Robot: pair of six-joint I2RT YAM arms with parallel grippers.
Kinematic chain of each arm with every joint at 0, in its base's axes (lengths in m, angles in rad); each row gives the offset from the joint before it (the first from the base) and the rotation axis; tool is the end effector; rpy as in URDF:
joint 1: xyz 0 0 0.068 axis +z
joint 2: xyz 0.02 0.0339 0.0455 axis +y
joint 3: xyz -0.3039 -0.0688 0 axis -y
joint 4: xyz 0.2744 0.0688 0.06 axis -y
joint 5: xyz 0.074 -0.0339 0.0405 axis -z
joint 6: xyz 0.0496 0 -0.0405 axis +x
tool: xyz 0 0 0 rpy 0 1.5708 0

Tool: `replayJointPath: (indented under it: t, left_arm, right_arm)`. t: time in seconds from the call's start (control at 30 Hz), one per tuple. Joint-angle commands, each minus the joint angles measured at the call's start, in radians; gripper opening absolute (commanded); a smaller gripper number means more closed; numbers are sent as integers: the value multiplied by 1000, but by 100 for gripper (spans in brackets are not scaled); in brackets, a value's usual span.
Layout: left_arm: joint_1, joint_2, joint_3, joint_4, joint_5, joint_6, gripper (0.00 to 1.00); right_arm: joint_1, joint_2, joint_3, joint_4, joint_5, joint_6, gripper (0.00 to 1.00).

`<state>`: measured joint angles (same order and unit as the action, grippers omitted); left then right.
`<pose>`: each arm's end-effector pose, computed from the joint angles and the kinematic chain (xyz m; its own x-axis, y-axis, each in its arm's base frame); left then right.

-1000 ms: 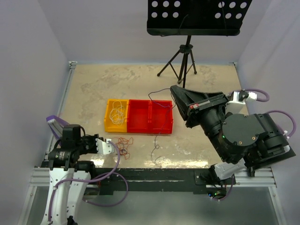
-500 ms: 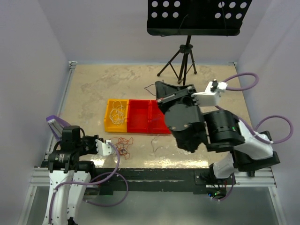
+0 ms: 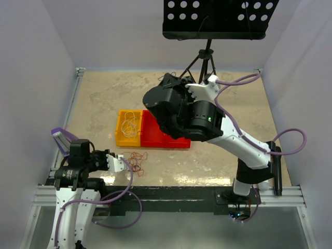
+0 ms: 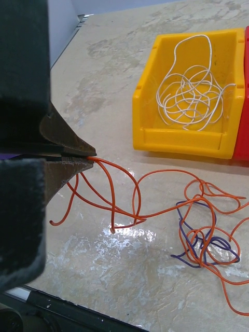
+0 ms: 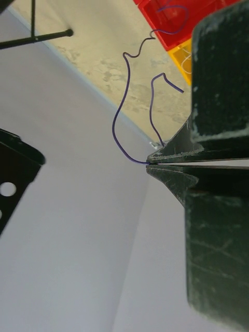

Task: Untangle the cables

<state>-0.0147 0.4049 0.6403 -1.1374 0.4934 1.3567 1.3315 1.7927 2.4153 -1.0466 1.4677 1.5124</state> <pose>0.0661 -0.0245 0.2632 0.1329 0.8588 -0.4948 0.8317 0.1749 0.5269 0.1302 0.3253 0.5862 0.1090 0.8803 -0.4617 0.1041 0.4518 0.8860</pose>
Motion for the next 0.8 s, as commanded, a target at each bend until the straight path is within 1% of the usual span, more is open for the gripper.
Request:
replayJointPath:
  t: [0.0, 0.43, 0.6, 0.77]
  left_arm:
    - [-5, -8, -11, 31, 14, 9, 0]
    - [-5, -8, -11, 34, 14, 1, 0]
    - [-4, -8, -10, 33, 20, -2, 0]
    - [-5, -8, -10, 33, 14, -5, 0]
  right_arm:
    - [-35, -67, -51, -4, 329, 52, 0]
    - [-127, -84, -232, -10, 329, 127, 0]
    - [-146, -64, -236, -9, 329, 143, 0]
    - [-147, -73, -182, -7, 329, 144, 0]
